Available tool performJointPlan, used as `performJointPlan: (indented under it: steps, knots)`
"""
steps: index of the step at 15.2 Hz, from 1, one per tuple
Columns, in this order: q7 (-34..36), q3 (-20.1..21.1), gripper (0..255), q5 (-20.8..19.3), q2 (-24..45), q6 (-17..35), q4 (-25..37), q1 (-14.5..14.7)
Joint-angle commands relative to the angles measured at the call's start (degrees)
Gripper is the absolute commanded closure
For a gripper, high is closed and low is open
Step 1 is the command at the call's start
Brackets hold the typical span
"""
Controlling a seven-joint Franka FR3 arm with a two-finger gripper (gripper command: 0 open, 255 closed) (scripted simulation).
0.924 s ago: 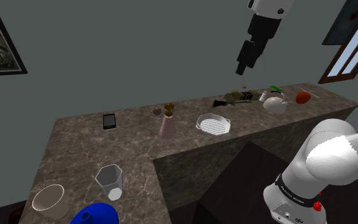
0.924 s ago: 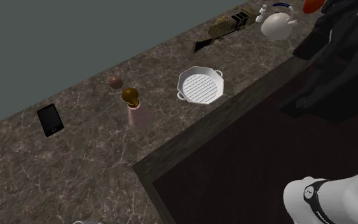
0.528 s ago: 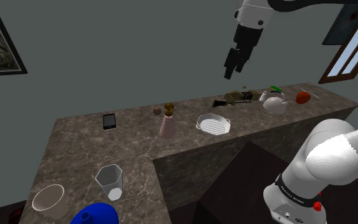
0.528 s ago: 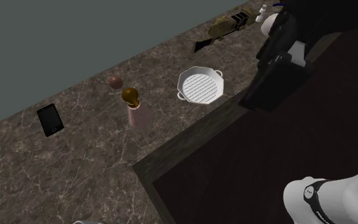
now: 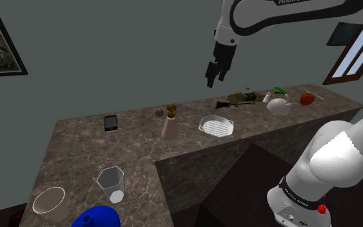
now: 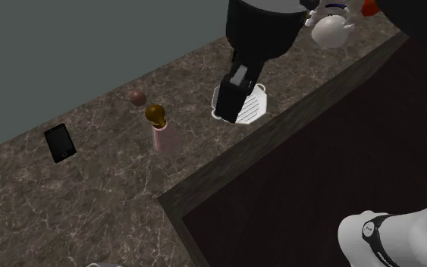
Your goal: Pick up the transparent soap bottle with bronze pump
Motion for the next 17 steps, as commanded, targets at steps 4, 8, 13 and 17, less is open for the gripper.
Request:
performJointPlan:
  steps: [4, 8, 13, 17]
  knots:
    - [-0.85, -0.39, 0, 0.14, 10.79, 6.30, 3.76, -0.10]
    - [-1.74, -0.78, 0, 0.35, 19.40, 10.00, 8.04, -0.22]
    - [-2.84, -1.06, 0, 0.78, 30.40, 13.21, 15.05, -0.46]
    - [-3.66, -1.14, 0, 1.15, 39.39, 14.56, 22.05, -0.70]
